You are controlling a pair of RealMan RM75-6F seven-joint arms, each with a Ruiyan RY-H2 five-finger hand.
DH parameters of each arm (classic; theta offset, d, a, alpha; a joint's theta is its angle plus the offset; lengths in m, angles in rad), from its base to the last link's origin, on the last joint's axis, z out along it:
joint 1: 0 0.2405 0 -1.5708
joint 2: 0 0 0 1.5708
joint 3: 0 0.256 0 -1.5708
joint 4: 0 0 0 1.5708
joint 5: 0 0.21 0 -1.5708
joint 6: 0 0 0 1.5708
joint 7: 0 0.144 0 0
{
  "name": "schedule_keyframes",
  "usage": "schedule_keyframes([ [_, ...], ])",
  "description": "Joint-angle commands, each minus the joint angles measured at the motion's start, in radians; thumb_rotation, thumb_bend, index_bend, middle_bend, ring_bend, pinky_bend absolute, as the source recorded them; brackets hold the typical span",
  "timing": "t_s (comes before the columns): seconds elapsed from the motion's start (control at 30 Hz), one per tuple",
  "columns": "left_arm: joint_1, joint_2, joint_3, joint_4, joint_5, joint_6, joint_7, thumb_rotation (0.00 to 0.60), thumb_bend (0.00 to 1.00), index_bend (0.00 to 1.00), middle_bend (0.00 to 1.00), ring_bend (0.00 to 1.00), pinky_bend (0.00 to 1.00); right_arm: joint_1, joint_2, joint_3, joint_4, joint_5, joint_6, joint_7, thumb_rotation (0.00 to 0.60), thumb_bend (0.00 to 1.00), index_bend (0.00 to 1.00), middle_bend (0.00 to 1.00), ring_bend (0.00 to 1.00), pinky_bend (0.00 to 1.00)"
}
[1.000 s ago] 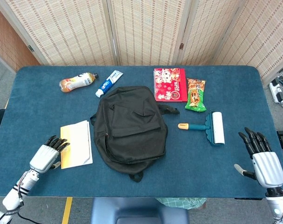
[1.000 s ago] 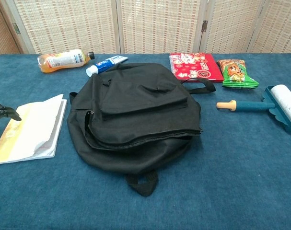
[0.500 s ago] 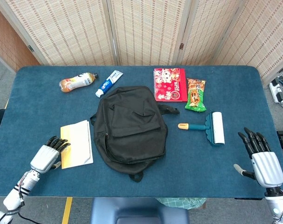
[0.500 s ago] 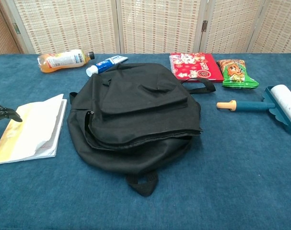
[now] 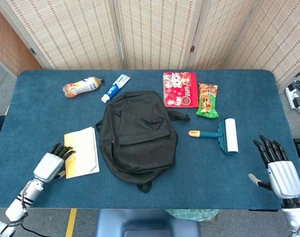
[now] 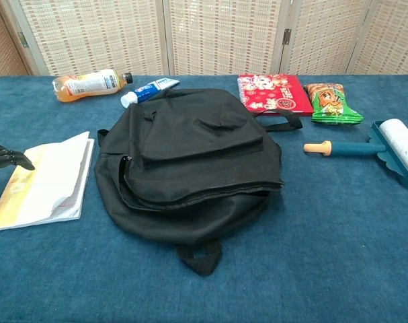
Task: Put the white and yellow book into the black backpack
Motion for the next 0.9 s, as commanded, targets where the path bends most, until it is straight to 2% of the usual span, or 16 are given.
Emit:
schedule_keyframes([
  [0.03,-0.001,-0.005,0.001,0.004,0.0,0.0,-0.013,0.6,0.24,0.26,0.23,0.21,0.17,-0.001,0.001,0.0,-0.001,0.0,0.001,0.0,0.6,0.13,0.0,0.02,0.07,0.06],
  [0.27,-0.002,-0.009,0.009,0.016,0.007,0.008,-0.035,0.6,0.41,0.27,0.24,0.22,0.17,-0.004,0.003,-0.001,-0.004,0.0,0.005,-0.002,0.6,0.13,0.0,0.02,0.08,0.06],
  [0.7,-0.009,0.007,0.007,-0.03,0.022,0.063,-0.023,0.6,0.42,0.27,0.24,0.22,0.17,-0.007,-0.001,-0.001,0.002,0.0,0.007,0.001,0.6,0.13,0.0,0.02,0.08,0.06],
  [0.9,-0.017,0.009,-0.001,-0.059,0.015,0.057,-0.029,0.6,0.42,0.28,0.25,0.22,0.17,-0.01,-0.002,-0.001,0.011,0.003,0.011,0.011,0.6,0.13,0.0,0.02,0.08,0.06],
])
